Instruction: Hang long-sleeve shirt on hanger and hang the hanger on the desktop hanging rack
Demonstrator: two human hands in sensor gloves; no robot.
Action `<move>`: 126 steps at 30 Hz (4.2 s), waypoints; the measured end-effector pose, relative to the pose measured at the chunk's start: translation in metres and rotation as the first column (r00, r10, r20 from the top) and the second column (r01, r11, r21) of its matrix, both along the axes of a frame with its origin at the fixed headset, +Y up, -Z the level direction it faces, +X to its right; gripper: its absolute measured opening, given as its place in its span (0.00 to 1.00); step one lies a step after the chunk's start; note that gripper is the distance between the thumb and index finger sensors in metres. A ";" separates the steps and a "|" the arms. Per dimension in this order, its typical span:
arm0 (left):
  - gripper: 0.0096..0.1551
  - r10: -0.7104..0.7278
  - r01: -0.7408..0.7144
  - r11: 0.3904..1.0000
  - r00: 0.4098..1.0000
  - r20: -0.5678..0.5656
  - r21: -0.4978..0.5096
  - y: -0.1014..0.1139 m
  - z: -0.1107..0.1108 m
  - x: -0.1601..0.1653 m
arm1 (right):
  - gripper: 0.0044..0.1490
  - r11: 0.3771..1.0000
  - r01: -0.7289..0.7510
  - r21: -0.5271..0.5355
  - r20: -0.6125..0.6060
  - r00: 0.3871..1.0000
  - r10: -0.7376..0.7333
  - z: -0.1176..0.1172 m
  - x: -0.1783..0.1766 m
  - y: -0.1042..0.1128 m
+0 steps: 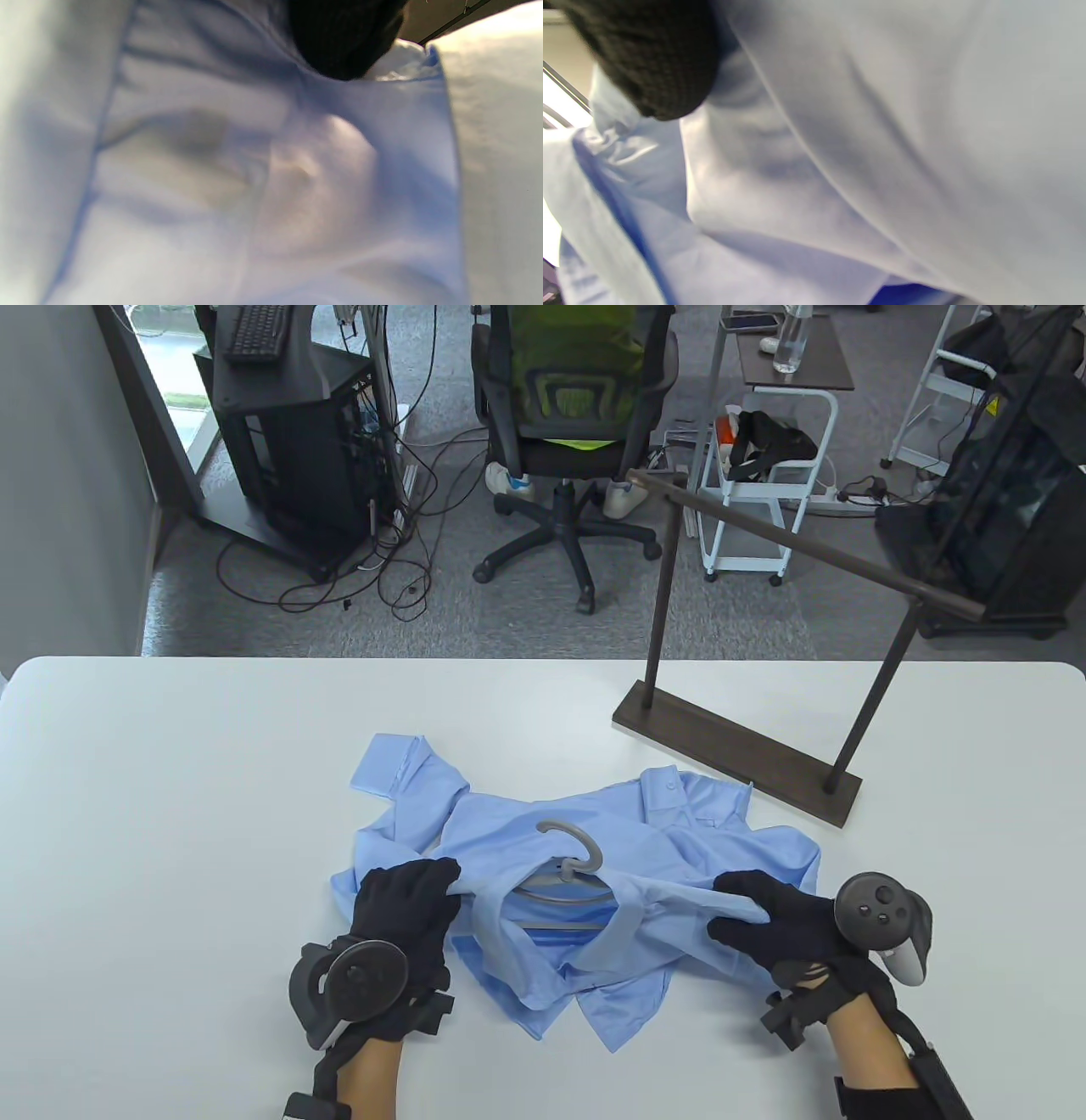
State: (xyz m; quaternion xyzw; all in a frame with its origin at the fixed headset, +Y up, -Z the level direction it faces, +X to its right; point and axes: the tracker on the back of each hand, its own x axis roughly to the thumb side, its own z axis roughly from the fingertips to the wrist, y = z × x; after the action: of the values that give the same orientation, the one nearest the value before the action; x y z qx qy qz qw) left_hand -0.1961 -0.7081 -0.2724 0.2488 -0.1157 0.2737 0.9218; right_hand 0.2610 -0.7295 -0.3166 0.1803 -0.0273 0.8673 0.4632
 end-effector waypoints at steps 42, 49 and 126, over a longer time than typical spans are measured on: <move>0.43 0.037 -0.036 0.999 0.999 -0.035 0.025 0.004 0.005 -0.002 | 0.33 0.950 0.305 0.066 0.727 0.638 -0.255 -0.051 0.090 0.123; 0.43 0.024 -0.024 1.000 0.999 -0.026 0.013 0.003 0.003 0.000 | 0.33 0.957 0.288 0.029 0.729 0.649 -0.217 -0.069 0.092 0.105; 0.53 -0.490 0.528 0.834 0.842 0.226 -0.161 -0.030 -0.004 0.078 | 0.60 0.672 -0.704 0.230 0.207 0.710 0.673 0.039 -0.078 0.005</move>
State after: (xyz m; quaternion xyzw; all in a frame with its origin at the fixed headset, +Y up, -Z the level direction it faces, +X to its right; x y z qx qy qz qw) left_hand -0.1178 -0.7379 -0.2760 0.0817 -0.2279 0.0493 0.9690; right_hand 0.1829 -0.7246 -0.2778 0.1976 -0.1092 0.9718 0.0678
